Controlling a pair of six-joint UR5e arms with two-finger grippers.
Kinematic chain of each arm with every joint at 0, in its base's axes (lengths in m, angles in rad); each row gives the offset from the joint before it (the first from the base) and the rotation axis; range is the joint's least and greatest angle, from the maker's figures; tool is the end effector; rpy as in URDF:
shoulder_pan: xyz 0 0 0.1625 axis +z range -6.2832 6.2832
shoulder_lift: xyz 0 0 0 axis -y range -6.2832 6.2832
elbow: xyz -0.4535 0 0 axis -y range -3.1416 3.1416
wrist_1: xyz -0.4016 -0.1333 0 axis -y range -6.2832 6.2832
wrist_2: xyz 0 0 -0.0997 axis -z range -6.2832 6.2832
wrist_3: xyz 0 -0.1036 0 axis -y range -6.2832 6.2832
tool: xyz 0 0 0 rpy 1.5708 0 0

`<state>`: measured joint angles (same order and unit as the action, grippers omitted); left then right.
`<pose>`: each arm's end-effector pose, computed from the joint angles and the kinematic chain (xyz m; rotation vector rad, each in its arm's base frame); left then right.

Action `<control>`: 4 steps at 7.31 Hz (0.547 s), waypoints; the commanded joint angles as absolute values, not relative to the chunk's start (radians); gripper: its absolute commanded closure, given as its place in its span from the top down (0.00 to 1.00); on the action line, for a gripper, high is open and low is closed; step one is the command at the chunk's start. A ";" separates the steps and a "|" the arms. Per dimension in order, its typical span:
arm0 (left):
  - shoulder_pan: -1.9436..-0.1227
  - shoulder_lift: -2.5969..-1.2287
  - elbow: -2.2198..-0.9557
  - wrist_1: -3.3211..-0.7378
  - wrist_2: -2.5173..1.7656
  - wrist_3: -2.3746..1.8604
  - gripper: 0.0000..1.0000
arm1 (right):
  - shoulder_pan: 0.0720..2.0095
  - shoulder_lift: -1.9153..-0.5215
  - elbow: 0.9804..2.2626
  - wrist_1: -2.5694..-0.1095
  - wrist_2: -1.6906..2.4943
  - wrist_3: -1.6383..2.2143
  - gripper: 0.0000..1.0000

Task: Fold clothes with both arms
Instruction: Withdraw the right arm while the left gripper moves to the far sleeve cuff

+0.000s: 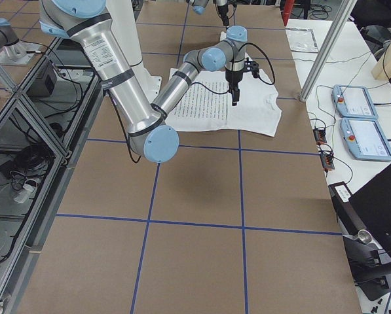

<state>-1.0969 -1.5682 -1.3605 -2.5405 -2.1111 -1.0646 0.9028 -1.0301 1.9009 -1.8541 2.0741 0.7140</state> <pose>0.1683 -0.5035 0.6970 0.1732 0.8857 -0.3460 -0.3220 -0.5426 0.2644 0.1316 -0.7426 -0.1040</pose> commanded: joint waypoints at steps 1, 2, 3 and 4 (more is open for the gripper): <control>-1.039 -1.577 -1.335 -2.571 -2.092 -1.112 0.99 | 0.907 -1.039 1.916 -1.855 2.075 0.712 1.00; -1.037 -1.577 -1.336 -2.571 -2.086 -1.112 0.97 | 0.907 -1.039 1.916 -1.855 2.075 0.712 1.00; -1.037 -1.575 -1.333 -2.571 -2.085 -1.111 0.90 | 0.907 -1.039 1.916 -1.855 2.075 0.712 1.00; -1.037 -1.575 -1.333 -2.571 -2.071 -1.111 0.85 | 0.905 -1.039 1.916 -1.855 2.075 0.712 1.00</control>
